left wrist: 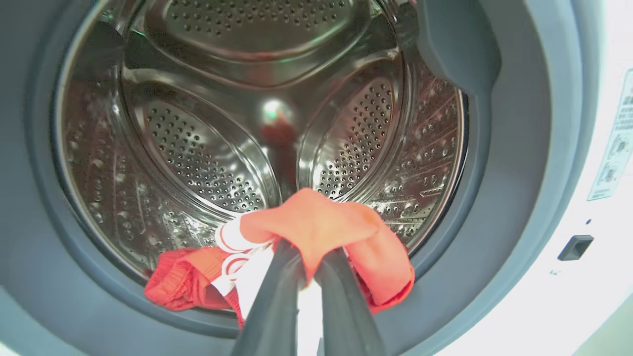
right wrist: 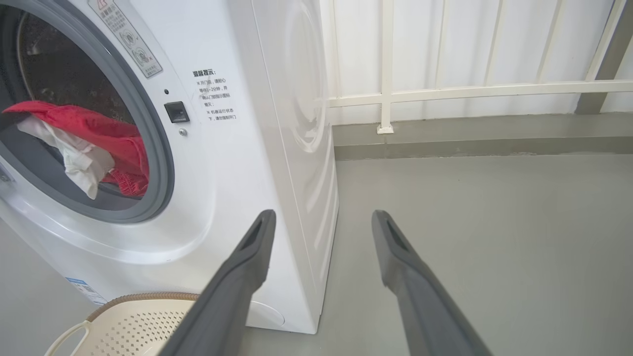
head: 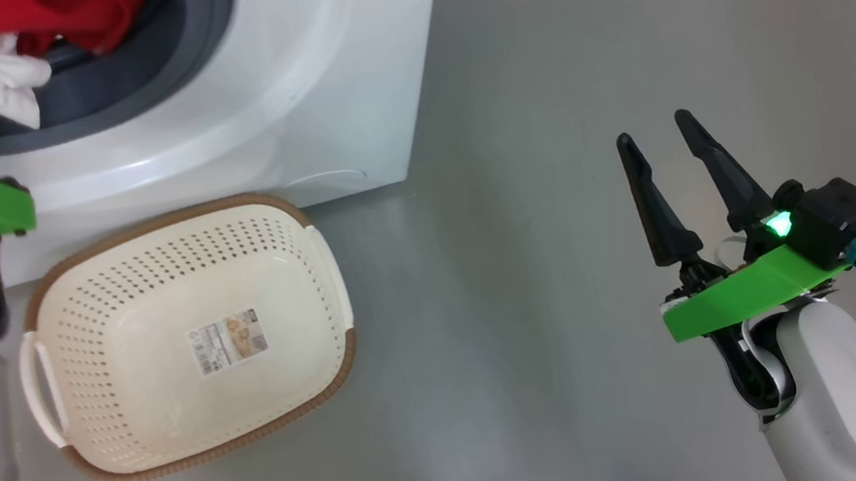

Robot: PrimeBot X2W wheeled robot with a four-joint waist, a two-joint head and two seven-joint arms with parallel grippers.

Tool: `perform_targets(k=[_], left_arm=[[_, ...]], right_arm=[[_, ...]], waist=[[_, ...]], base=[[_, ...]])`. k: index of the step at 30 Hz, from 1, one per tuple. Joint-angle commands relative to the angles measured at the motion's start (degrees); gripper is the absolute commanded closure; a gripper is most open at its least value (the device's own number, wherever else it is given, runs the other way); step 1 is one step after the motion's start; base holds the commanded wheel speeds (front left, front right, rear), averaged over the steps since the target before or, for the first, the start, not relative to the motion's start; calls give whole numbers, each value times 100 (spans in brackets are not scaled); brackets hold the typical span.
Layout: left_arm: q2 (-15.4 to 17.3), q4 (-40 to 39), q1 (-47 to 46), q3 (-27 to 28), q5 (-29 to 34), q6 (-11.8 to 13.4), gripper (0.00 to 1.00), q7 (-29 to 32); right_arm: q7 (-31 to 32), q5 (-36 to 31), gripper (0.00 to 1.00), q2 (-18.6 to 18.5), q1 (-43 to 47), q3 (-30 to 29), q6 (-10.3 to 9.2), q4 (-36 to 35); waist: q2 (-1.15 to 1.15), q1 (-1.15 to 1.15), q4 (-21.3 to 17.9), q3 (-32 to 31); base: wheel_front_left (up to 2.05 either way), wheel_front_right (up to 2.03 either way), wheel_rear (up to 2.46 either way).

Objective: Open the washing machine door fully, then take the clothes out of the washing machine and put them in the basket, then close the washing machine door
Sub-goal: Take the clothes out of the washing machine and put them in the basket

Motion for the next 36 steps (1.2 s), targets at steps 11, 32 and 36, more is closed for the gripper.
perform_targets(k=[11,32,36], left_arm=[[-247,-1976,1247,991,411,-14,100,-70],[-763,-5160,3119,1378,580,-19,100,-70],[-814,-5325,3269,1313,572,-19,100,-69]], right_arm=[[-27,-77,0,-143,361,-43,9,-150],[-27,-57,0,-267,630,-122,9,-191],[-27,-72,0,-255,574,-118,9,-220]], waist=[[0,0,287,-401],[0,0,561,-659],[0,0,569,-556]], base=[[0,0,0],[0,0,0],[0,0,0]])
